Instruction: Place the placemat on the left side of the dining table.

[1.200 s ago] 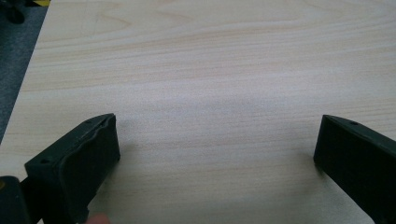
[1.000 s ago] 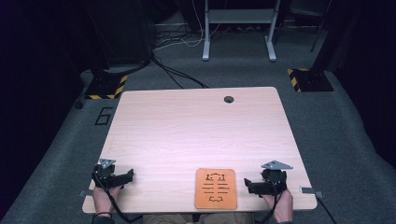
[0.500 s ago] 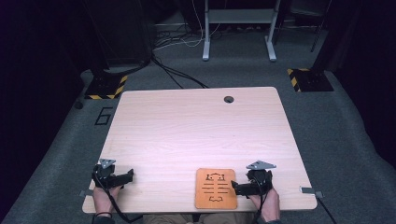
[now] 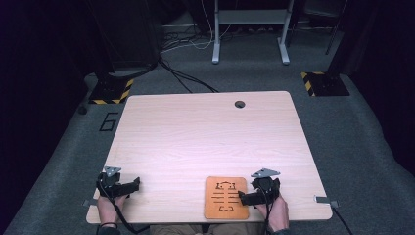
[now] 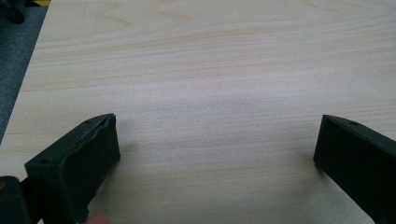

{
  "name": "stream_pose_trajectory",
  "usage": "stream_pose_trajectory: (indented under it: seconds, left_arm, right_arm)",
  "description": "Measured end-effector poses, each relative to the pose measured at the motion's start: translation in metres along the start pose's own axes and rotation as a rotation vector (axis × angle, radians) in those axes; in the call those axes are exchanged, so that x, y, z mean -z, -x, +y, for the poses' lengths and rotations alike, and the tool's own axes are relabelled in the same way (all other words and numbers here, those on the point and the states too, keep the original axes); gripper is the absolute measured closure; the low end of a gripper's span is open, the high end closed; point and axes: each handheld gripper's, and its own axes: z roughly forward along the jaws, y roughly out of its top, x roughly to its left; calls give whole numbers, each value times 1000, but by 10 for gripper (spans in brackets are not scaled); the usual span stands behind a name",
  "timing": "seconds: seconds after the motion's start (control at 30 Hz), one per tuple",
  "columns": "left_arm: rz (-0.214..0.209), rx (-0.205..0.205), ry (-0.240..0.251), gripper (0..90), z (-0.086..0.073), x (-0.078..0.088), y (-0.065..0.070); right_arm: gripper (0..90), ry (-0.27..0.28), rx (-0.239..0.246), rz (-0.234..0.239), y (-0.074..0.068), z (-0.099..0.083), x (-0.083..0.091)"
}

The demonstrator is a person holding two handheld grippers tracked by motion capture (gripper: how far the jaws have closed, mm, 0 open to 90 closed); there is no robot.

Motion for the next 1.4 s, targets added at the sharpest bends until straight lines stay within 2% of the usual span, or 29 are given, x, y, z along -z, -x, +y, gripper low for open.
stream_pose_trajectory:
  seconds: [0.13,0.17,0.53,0.87,1.07,1.4]
  left_arm:
    - [-1,0,0,0,0,0,0]
    - [-1,1,-1,0,0,0,0]
    - [-1,1,-1,0,0,0,0]
    - [-1,0,0,0,0,0,0]
    - [-1,0,0,0,0,0,0]
    - [0,1,0,0,0,0,0]
  right_arm:
    - [0,-2,-4,0,-2,0,0]
    - [0,-1,12,1,-3,1,0]
    - [0,-14,26,9,-4,1,0]
    - [0,-17,10,9,-1,0,0]
    - [0,-18,-3,1,6,-3,3]
    - [0,-26,-30,22,15,-6,5]
